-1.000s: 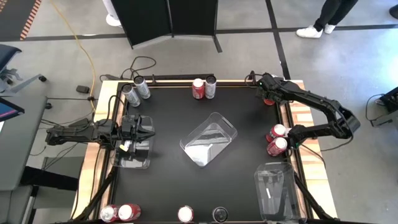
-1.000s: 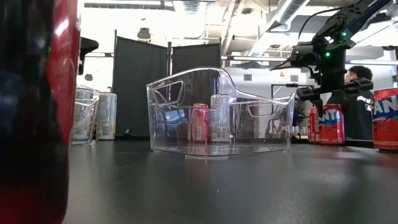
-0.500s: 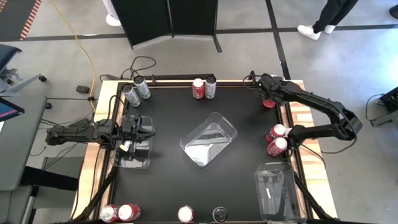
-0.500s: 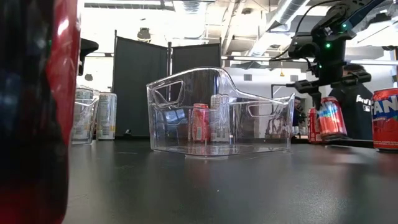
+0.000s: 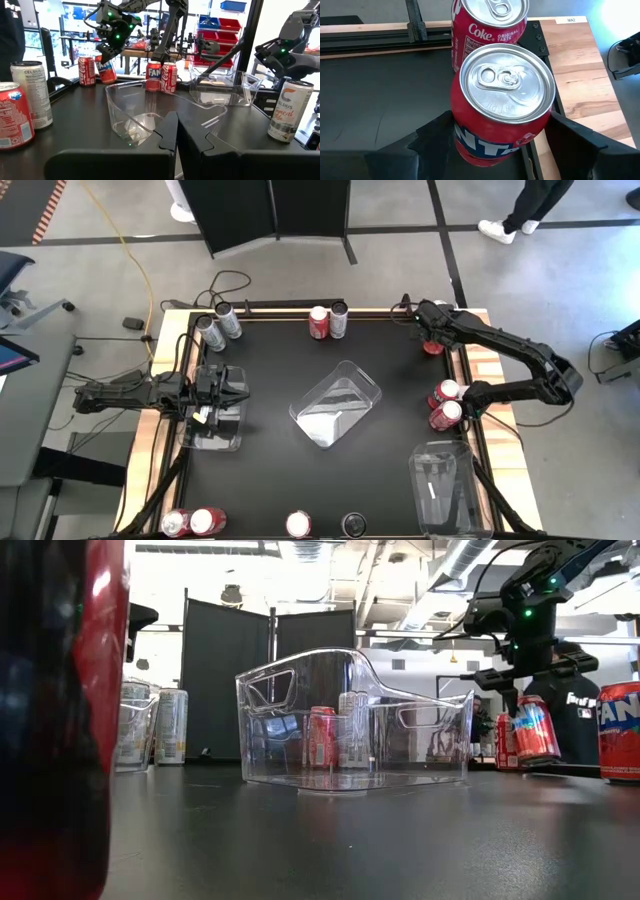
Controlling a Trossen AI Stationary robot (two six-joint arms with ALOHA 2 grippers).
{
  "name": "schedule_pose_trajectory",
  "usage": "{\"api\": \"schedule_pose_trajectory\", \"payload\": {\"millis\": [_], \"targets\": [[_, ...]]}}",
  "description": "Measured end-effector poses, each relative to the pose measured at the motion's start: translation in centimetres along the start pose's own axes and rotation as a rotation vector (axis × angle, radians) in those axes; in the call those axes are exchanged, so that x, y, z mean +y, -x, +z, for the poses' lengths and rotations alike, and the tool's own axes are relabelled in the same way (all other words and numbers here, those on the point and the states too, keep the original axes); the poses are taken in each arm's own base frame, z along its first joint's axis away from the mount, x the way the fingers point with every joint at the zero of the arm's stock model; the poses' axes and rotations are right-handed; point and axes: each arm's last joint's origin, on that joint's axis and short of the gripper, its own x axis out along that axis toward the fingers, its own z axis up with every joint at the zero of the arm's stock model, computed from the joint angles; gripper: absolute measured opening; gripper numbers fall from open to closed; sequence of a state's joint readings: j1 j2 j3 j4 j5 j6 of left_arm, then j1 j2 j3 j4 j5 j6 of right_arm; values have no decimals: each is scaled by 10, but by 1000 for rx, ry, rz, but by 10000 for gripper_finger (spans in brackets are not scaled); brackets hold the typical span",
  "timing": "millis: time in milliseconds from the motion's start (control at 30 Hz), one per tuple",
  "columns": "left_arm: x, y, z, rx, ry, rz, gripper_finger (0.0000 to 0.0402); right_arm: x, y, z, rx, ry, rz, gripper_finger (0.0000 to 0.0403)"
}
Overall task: Sort soda cans
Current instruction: Adjust the orange soda can
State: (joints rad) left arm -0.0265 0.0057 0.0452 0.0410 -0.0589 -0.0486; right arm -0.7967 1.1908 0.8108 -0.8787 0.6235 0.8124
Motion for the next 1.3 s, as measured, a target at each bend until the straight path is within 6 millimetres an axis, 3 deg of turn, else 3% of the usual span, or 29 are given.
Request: {"api": "schedule_pose_trajectory", "payload": {"millis": [1300], "targets": [[0, 0, 0, -1, -1, 0, 2, 1, 2, -1, -8, 4, -4, 281]]}}
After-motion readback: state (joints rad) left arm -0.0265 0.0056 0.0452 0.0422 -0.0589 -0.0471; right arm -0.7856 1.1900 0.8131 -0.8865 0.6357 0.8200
